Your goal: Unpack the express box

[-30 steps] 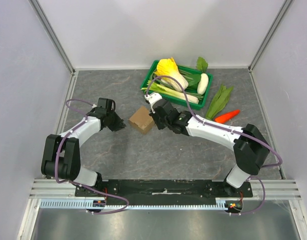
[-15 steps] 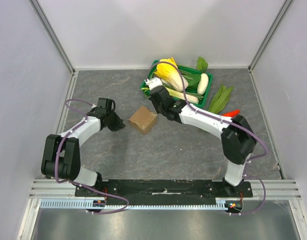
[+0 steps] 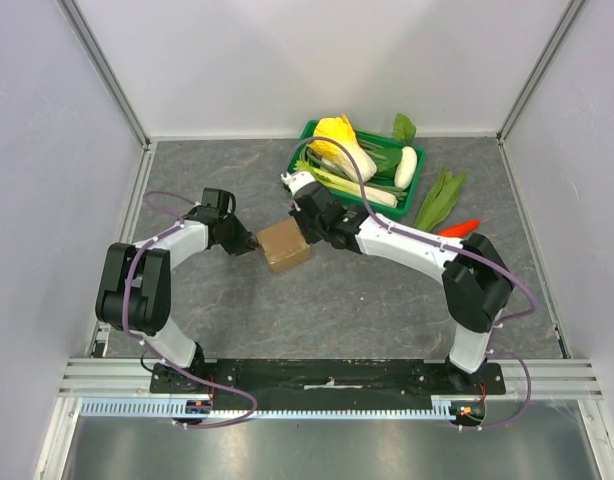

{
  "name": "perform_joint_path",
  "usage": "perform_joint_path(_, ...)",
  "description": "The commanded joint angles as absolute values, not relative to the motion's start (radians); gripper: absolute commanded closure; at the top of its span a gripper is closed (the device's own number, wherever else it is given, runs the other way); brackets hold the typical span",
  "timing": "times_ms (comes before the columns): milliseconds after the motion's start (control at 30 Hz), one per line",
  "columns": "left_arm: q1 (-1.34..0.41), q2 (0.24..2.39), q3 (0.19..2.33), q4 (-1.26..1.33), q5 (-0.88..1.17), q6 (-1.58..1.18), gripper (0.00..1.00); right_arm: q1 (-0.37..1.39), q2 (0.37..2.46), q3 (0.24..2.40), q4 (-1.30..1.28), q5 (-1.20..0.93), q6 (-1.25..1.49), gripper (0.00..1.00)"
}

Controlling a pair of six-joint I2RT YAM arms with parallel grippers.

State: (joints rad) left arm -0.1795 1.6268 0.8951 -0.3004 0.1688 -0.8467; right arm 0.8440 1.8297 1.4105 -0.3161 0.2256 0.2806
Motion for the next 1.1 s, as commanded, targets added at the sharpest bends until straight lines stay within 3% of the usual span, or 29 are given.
perform_joint_path(0,-0.179,1.661,0.962,-0.238,0.230,-0.778,0.81,0.913,1.740,1.382,-0.330,0.173,0.316,1.00)
perform_joint_path(400,-0.192,1.759,1.043,-0.176,0.606,-0.528,0.79,1.065,1.612,1.276,-0.414,0.178,0.315,1.00)
perform_joint_path(633,-0.195,1.724,1.058,-0.208,0.540,-0.558,0.78,1.077,1.531,1.270,-0.501,0.232,0.314,1.00)
perform_joint_path(833,-0.186,1.574,1.083,-0.319,0.341,-0.601,0.64,1.083,1.408,1.253,-0.494,0.195,0.307,1.00)
perform_joint_path(1067,-0.187,1.454,1.002,-0.377,0.365,-0.601,0.46,1.083,1.373,1.125,-0.230,0.196,0.324,1.00)
